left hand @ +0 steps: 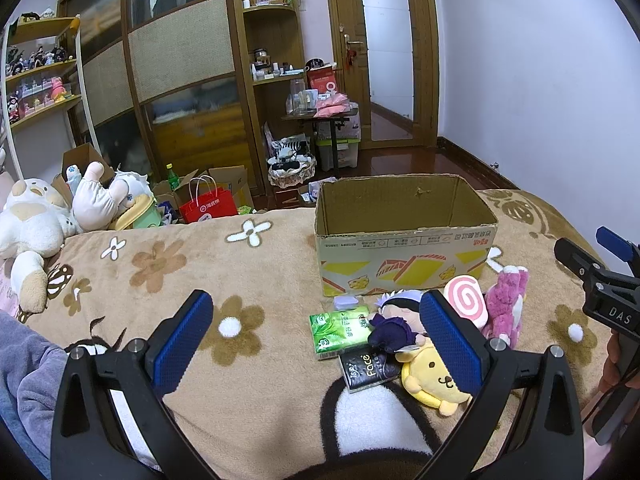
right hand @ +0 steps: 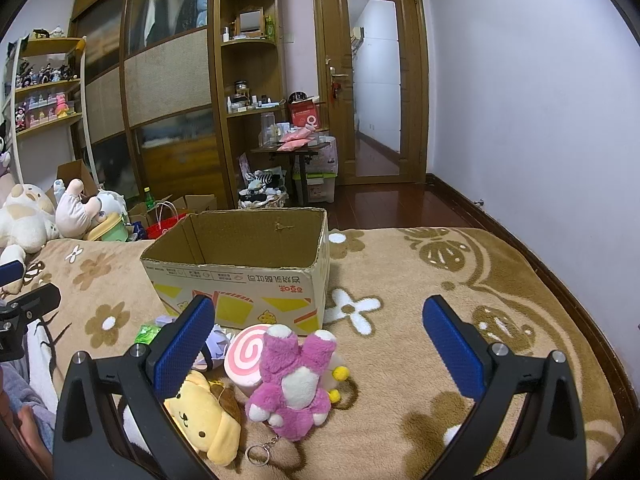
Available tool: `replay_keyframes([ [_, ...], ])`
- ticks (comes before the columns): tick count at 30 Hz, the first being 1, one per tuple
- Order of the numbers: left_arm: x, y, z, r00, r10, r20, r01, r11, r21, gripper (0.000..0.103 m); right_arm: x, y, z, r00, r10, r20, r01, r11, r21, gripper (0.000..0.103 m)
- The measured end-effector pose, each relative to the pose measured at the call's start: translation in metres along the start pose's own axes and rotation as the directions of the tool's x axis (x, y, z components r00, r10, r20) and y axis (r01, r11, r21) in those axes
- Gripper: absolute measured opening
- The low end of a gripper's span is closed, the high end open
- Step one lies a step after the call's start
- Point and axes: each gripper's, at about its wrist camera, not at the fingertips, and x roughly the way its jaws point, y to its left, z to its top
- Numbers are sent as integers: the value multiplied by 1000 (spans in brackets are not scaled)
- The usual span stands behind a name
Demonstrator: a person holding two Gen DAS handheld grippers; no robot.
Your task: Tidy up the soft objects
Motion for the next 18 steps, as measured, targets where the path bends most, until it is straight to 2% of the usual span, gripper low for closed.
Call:
replay_keyframes([
  [8, 13, 4, 1, 999, 0, -36, 0, 1000, -6, 102, 1, -1, 0, 1000, 7, 1, -7, 1000, 12, 103],
  [18, 44, 10, 11, 994, -25, -105, 17, 997, -78, 102, 24, -2, 2, 1000, 5, -13, -4, 999, 40, 103],
])
